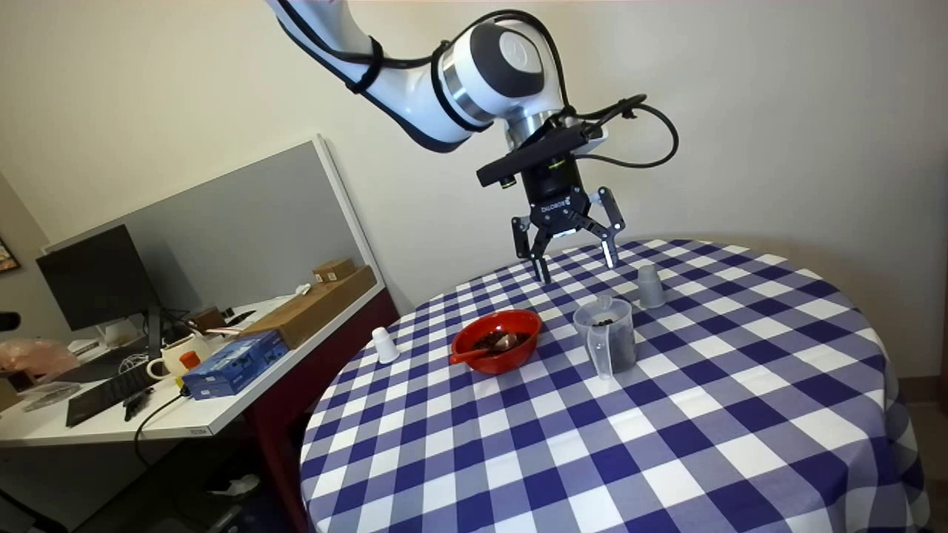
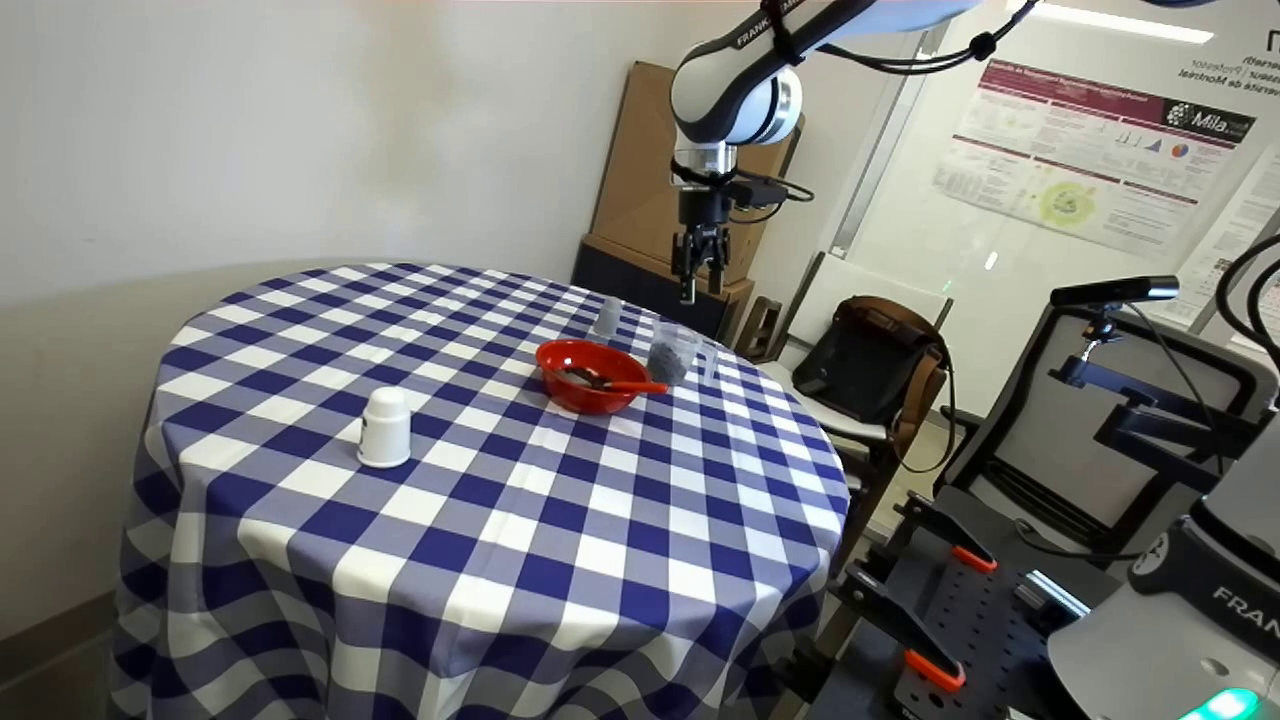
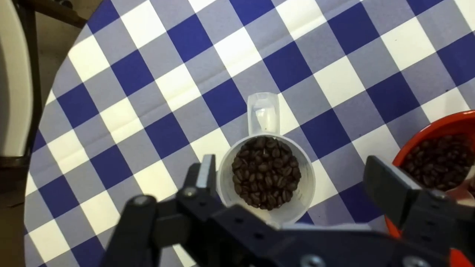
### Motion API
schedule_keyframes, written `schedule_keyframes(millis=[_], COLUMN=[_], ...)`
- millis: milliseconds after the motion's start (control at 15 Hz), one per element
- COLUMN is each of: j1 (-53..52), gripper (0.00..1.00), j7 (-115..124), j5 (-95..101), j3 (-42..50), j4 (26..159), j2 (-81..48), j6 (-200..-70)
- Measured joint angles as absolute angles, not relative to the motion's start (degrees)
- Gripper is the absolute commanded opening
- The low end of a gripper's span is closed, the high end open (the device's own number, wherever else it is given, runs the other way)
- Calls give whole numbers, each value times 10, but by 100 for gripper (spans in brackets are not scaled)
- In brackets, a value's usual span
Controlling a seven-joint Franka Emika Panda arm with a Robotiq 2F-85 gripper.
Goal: Pick up the plastic cup from the table, pour some of its contents in the orange bowl and put the cup back on the table.
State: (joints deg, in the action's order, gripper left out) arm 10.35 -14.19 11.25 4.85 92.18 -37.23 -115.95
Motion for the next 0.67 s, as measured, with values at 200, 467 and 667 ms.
schedule_keyframes(millis=[200,467,667], j1=[110,119,121], gripper=[100,100,100], j7=[-149,-158,-160], j5=[112,112,113], j3=[49,50,51], j4=[904,884,880], j2=[-398,-420,-428], j6=[-1153,-1138,-1131])
